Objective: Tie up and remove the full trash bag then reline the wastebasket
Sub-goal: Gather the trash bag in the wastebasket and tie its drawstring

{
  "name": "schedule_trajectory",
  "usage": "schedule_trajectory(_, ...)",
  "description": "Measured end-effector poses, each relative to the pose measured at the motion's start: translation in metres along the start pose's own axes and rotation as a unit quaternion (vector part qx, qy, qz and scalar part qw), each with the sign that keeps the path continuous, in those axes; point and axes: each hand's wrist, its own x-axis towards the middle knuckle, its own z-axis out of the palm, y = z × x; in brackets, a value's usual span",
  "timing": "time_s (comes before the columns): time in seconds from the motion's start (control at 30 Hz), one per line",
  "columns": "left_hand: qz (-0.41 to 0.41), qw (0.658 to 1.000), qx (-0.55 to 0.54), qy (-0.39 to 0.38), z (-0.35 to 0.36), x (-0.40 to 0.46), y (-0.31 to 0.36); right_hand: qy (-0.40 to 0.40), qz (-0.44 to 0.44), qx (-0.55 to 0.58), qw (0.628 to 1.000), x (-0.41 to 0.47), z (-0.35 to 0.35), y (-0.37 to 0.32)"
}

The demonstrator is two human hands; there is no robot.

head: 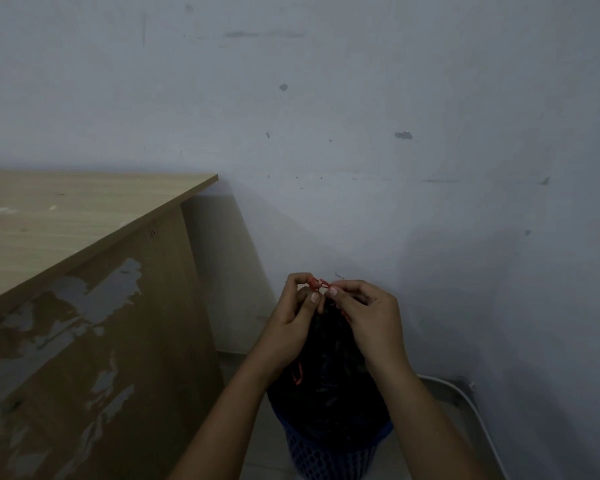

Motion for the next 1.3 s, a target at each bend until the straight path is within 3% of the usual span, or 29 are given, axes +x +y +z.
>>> schedule_trajectory(0.23, -0.046, 0.994, -0.097, -0.030, -0.002, 0.003, -0.003, -0.017, -0.003, 0.004, 1.000, 0.002, -0.003, 0.002)
schedule_trajectory(0.4, -0.064, 0.987, -0.144, 0.009, -0.001, 0.003, -0.005, -0.048, -0.008, -0.006, 0.999, 0.005, -0.002, 0.004)
schedule_trajectory(0.63, -0.047, 0.991, -0.128, -0.006, -0.002, 0.001, -0.005, -0.028, 0.022, -0.001, 0.999, 0.010, -0.003, 0.009)
schedule_trajectory(0.77, -0.058, 0.990, -0.130, -0.010, -0.003, 0.001, -0.002, -0.063, -0.003, 0.013, 0.998, 0.008, -0.004, 0.008)
schedule_trajectory(0.93, -0.110, 0.982, -0.151, -0.009, -0.006, -0.001, -0.002, -0.154, -0.011, 0.007, 0.988, 0.006, -0.010, 0.005)
schedule_trajectory(1.17, -0.171, 0.965, -0.199, -0.012, -0.010, 0.003, -0.002, -0.208, -0.004, 0.020, 0.978, 0.005, -0.021, -0.006)
schedule_trajectory(1.3, -0.207, 0.954, -0.217, -0.014, -0.011, 0.003, 0.001, -0.177, 0.004, 0.067, 0.982, 0.001, -0.019, -0.001)
